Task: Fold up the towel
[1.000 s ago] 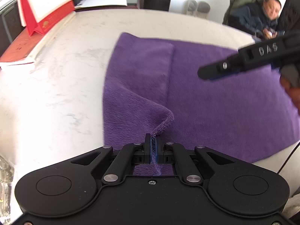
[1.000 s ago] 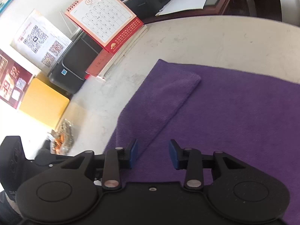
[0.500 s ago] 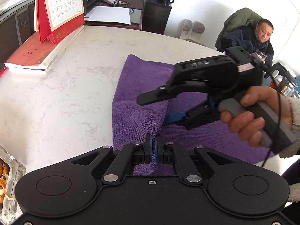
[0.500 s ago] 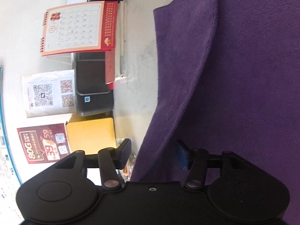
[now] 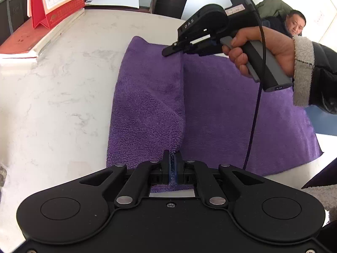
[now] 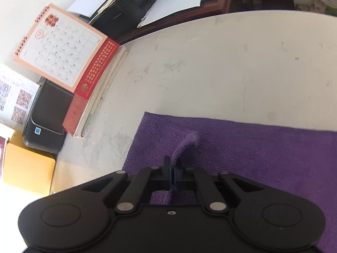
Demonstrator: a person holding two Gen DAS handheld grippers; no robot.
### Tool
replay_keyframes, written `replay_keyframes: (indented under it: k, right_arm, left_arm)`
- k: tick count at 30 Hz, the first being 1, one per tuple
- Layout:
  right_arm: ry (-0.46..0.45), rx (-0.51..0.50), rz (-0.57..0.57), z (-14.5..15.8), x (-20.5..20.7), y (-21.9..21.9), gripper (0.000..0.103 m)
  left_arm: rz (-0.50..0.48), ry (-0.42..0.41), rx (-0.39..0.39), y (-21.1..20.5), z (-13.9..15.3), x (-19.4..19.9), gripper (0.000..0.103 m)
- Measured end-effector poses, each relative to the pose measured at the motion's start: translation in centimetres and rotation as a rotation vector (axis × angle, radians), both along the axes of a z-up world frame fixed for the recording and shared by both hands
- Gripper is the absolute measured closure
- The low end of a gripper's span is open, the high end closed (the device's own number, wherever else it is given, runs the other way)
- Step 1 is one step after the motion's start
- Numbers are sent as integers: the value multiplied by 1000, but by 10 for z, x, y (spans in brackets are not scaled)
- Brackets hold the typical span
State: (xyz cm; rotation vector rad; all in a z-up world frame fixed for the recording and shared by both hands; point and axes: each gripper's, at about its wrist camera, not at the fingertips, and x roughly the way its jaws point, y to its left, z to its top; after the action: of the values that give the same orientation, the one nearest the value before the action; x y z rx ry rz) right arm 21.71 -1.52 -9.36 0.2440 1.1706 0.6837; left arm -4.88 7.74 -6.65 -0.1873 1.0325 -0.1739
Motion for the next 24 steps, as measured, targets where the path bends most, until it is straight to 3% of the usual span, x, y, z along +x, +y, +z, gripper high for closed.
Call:
replay_keyframes:
  k: [4, 12, 24]
  right_arm:
    - [-146, -75, 103, 26, 0, 21, 101]
    - [-291, -149, 204, 60, 3, 21, 101]
    - [-359, -194, 194, 89, -8, -30, 101]
  left_arm:
    - [10, 9, -14, -4, 0, 1, 101]
    - [17, 3, -11, -15, 15, -1, 101]
    - [-3, -6, 21, -51, 38, -7, 101]
